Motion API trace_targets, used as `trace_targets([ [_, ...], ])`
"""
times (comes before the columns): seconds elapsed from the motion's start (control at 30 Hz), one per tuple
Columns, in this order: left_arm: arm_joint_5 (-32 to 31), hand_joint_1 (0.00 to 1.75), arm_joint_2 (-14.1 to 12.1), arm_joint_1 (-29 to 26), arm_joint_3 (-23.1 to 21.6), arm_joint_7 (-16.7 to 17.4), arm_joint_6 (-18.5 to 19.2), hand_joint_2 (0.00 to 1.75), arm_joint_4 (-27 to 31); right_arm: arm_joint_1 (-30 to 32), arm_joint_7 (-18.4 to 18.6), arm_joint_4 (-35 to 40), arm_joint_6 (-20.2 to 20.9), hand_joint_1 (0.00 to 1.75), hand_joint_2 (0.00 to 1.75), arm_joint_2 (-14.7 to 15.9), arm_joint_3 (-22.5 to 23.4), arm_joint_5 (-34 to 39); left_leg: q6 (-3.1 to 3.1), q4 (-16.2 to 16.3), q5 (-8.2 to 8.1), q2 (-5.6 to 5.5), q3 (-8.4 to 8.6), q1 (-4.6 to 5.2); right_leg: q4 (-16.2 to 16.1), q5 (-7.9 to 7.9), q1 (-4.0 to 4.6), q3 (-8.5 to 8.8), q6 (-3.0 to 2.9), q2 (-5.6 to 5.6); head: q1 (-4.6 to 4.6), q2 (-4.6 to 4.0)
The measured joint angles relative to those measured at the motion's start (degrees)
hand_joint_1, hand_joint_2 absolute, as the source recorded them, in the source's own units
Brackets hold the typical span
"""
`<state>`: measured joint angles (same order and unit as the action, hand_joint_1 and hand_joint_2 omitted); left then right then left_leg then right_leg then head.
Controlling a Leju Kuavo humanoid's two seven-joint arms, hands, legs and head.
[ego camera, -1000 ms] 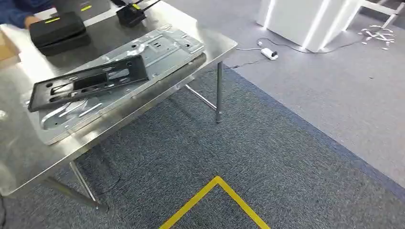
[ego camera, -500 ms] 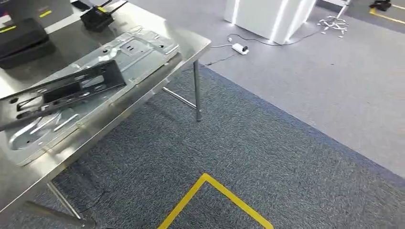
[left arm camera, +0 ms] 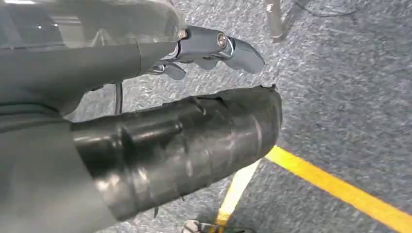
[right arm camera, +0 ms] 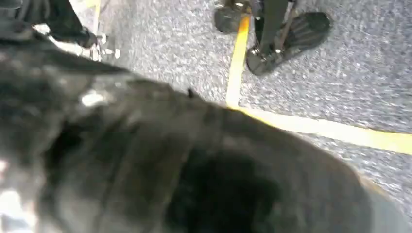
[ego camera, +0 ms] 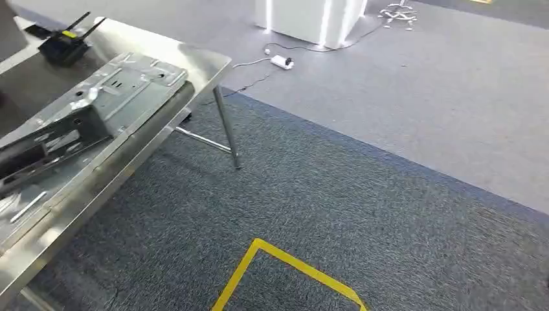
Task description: Take the parts from the cabinet and place them on the table.
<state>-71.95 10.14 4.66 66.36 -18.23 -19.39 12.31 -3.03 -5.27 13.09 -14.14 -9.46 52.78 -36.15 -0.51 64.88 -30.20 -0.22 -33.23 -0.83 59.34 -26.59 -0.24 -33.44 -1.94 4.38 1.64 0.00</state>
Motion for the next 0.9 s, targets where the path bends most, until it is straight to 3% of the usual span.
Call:
trace_targets([
  [0.03, 0.0, 0.00, 0.0, 0.0, 0.0, -0.1, 0.2, 0.00, 0.0, 0.1, 0.1, 0.0, 0.1, 0.00, 0.00, -0.2, -0.3, -0.4, 0.22, -4.3, 2.03, -1.92, 1.59, -0.13, 0.2, -0.15, -0.08, -0.03, 0.23, 0.63, 0.00, 0.00],
  [0.07, 0.0, 0.00, 0.0, -0.3, 0.0, -0.2, 0.5, 0.00, 0.0, 0.0, 0.2, -0.1, 0.1, 0.00, 0.00, -0.3, -0.6, -0.9, 0.43, -5.8, 1.24, -4.17, 2.05, -0.11, 0.8, -0.37, 0.27, -0.40, 0.60, 1.07, 0.02, 0.00],
  [0.13, 0.0, 0.00, 0.0, 0.2, 0.0, -0.7, 1.0, 0.00, 0.0, 0.2, 0.2, -0.1, 0.2, 0.00, 0.00, -0.3, -1.2, -1.6, 0.78, -6.1, 1.23, -3.20, 1.97, 0.17, 0.6, -0.08, -0.12, -0.87, 1.31, 2.03, 0.04, 0.00],
  [0.2, 0.0, 0.00, 0.0, 0.3, 0.0, -0.8, 1.1, 0.00, 0.0, 0.6, 0.3, -0.2, 0.1, 0.00, 0.00, -0.4, -1.6, -1.9, 1.68, -6.8, 1.74, -2.17, 2.43, -0.05, 0.3, 0.23, -0.11, -0.97, 2.08, 2.99, 0.04, 0.00],
  [0.23, 0.0, 0.00, 0.0, 0.3, 0.0, -0.9, 1.2, 0.00, 0.0, 0.6, 0.3, -0.2, 0.1, 0.00, 0.00, -0.4, -1.8, -2.0, 2.23, -7.3, 2.11, -1.34, 2.70, -0.30, 0.8, -0.21, -0.31, -0.91, 2.12, 1.83, 0.04, 0.00],
  [0.27, 0.0, 0.00, 0.0, 0.2, 0.0, -1.0, 1.2, 0.00, 0.0, 0.6, 0.4, -0.2, 0.1, 0.00, 0.00, -0.4, -2.0, -2.3, 2.51, -7.5, 2.21, -0.81, 2.81, -0.20, 2.8, -1.79, 0.03, -1.80, 2.32, -0.95, 0.22, 0.00],
  [0.3, 0.0, 0.00, -0.1, 0.1, 0.0, -1.1, 1.3, 0.00, 0.0, 0.5, 0.7, -0.2, 0.1, 0.00, 0.00, -0.4, -2.2, -2.9, 2.63, -7.5, 2.22, -0.11, 2.79, -0.12, 6.8, -4.18, -0.02, -3.78, 2.64, -2.59, 0.17, 0.00],
  [0.37, 0.3, 0.00, -0.2, -0.2, 0.0, -1.3, 1.7, 0.00, 0.0, 0.5, 1.4, -0.3, 0.2, 0.00, 0.00, -0.5, -3.2, -4.6, 2.75, -7.5, 2.05, 1.47, 2.80, 0.14, 15.8, -7.95, -0.25, -8.18, 3.00, -3.75, 0.17, 0.00],
  [0.4, 0.4, 0.00, -0.2, -0.2, 0.0, -1.3, 1.8, 0.00, 0.0, 0.5, 1.7, -0.4, 0.2, 0.00, 0.00, -0.6, -3.6, -5.0, 2.77, -7.4, 1.95, 2.26, 2.83, 0.21, 17.8, -8.08, -0.38, -9.25, 3.06, -3.86, 0.18, 0.00],
  [0.43, 0.4, 0.00, -0.2, -0.2, 0.0, -1.4, 2.0, 0.00, 0.0, 0.6, 1.9, -0.5, 0.3, 0.00, 0.00, -0.7, -3.9, -5.2, 2.72, -7.4, 1.83, 2.91, 2.91, 0.23, 16.9, -6.90, -0.48, -8.84, 3.10, -3.98, 0.20, 0.00],
  [0.47, 0.4, 0.00, -0.2, -0.2, 0.0, -1.4, 2.0, 0.00, 0.0, 0.7, 2.0, -0.5, 0.4, 0.00, 0.00, -0.7, -4.0, -5.3, 2.63, -7.4, 1.69, 3.46, 3.07, 0.23, 13.5, -4.75, -0.51, -7.15, 3.04, -4.19, 0.17, 0.00],
  [0.5, 0.4, 0.00, -0.3, -0.1, 0.0, -1.5, 2.0, 0.00, 0.0, 0.7, 2.0, -0.5, 0.4, 0.00, 0.00, -0.7, -4.2, -5.4, 2.50, -7.4, 1.50, 4.05, 3.35, 0.23, 8.2, -2.09, -0.49, -4.19, 2.88, -4.71, 0.22, 0.00],
  [0.53, 0.4, 0.00, -0.3, -0.1, 0.0, -1.5, 2.0, 0.00, 0.0, 0.7, 2.0, -0.5, 0.4, 0.00, 0.00, -0.7, -4.5, -5.4, 2.23, -7.4, 1.26, 4.56, 3.73, 0.25, 2.2, 0.16, -0.33, -0.83, 2.52, -6.57, 0.17, 0.00],
  [0.57, 0.5, 0.00, -0.3, -0.2, 0.0, -1.6, 2.0, 0.00, 0.0, 0.6, 2.2, -0.6, 0.6, 0.00, 0.00, -0.7, -4.7, -5.6, 1.94, -7.4, 1.06, 4.98, 3.90, 0.50, 0.2, -0.70, 0.34, 0.13, 1.92, -9.27, 0.18, 0.00],
  [0.7, 0.5, 0.00, -0.3, 0.1, 0.0, -2.0, 2.2, 0.00, 0.0, 0.6, 2.5, -0.6, 1.0, 0.00, 0.00, -0.8, -5.3, -6.1, 0.78, -7.8, 0.74, 6.93, 4.65, 0.59, -0.3, -0.23, 0.72, -0.27, 0.98, -6.78, 0.11, 0.00],
  [0.73, 0.5, 0.00, -0.3, 0.2, 0.0, -2.0, 2.2, 0.00, 0.0, 0.6, 2.7, -0.6, 1.1, 0.00, 0.00, -0.8, -5.3, -6.1, 0.29, -7.3, 0.14, 5.80, 4.58, 0.25, -1.1, 0.28, -0.14, 0.34, 0.40, -6.07, 0.13, 0.00],
  [0.77, 0.5, 0.00, -0.3, 0.2, 0.0, -2.1, 2.2, 0.00, 0.0, 0.5, 2.8, -0.6, 1.1, 0.00, 0.00, -0.8, -5.3, -6.1, 0.12, -5.6, -1.12, 3.03, 3.92, 0.25, -1.3, 0.40, -0.12, 0.47, 0.05, -5.56, 0.04, 0.00],
  [0.8, 0.6, 0.00, -0.3, 0.1, 0.0, -2.1, 2.2, 0.00, 0.0, 0.5, 2.9, -0.6, 1.1, 0.00, 0.00, -0.8, -5.3, -6.1, 0.05, -2.0, -3.35, 1.50, 2.20, 0.24, -1.3, 0.49, -0.02, 0.38, -0.19, -5.15, 0.00, 0.00],
  [0.87, 0.6, 0.00, -0.4, -0.1, 0.0, -2.1, 2.3, 0.00, 0.0, 0.4, 2.9, -0.6, 1.1, 0.00, 0.00, -0.8, -5.3, -6.2, -0.19, 7.7, -7.70, 0.79, -2.46, 0.19, -1.2, 0.46, 0.19, 0.20, -0.44, -3.76, 0.00, 0.00],
  [0.9, 0.6, 0.00, -0.4, -0.2, 0.0, -2.1, 2.3, 0.00, 0.0, 0.5, 3.0, -0.6, 1.1, 0.00, 0.00, -0.8, -5.3, -6.2, -0.26, 10.6, -8.06, 0.78, -3.97, 0.19, -1.1, 0.45, 0.24, 0.19, -0.46, -2.90, -0.02, 0.00],
])
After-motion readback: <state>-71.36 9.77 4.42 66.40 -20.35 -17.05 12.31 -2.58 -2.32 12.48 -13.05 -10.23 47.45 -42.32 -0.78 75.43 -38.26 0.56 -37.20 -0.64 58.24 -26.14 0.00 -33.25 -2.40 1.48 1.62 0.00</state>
